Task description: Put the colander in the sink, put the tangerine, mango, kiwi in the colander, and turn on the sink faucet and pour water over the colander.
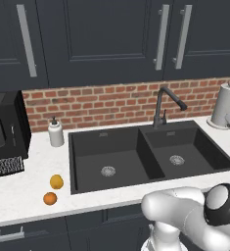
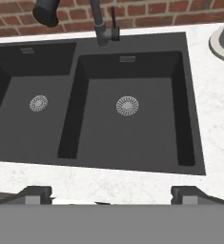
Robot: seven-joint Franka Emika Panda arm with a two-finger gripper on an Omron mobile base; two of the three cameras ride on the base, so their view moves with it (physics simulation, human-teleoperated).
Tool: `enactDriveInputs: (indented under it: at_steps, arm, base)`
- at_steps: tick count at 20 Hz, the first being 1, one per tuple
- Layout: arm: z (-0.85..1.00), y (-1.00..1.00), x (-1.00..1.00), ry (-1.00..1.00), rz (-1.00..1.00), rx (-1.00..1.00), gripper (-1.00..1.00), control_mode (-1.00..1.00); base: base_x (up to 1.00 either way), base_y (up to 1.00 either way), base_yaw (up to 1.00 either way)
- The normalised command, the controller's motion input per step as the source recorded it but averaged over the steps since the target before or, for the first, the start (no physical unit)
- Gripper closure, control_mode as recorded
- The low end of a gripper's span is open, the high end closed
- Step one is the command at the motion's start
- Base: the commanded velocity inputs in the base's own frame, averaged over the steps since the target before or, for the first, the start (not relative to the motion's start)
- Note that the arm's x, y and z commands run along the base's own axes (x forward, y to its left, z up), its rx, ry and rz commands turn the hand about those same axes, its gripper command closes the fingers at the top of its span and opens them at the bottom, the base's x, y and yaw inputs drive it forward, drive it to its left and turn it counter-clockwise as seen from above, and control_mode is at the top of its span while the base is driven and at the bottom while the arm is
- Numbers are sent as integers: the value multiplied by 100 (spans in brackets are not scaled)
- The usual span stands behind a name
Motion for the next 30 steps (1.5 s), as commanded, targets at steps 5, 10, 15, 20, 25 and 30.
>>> enactDriveInputs:
  at_steps: [5,10,15,20,25,30]
  arm:
    - [-1,-71,8,0,0,0,-100,-100]
    - [-13,-67,11,2,0,0,-100,-100]
    - [-23,-46,19,3,0,-3,-100,-100]
    - [-27,-31,22,2,0,-10,-100,-100]
    - [-34,-29,27,0,0,-13,-100,-100]
    - [-42,-28,30,0,0,-11,-100,-100]
  base:
    - [0,0,0]
    - [0,0,0]
    - [0,0,0]
    - [0,0,0]
    - [0,0,0]
    - [0,0,0]
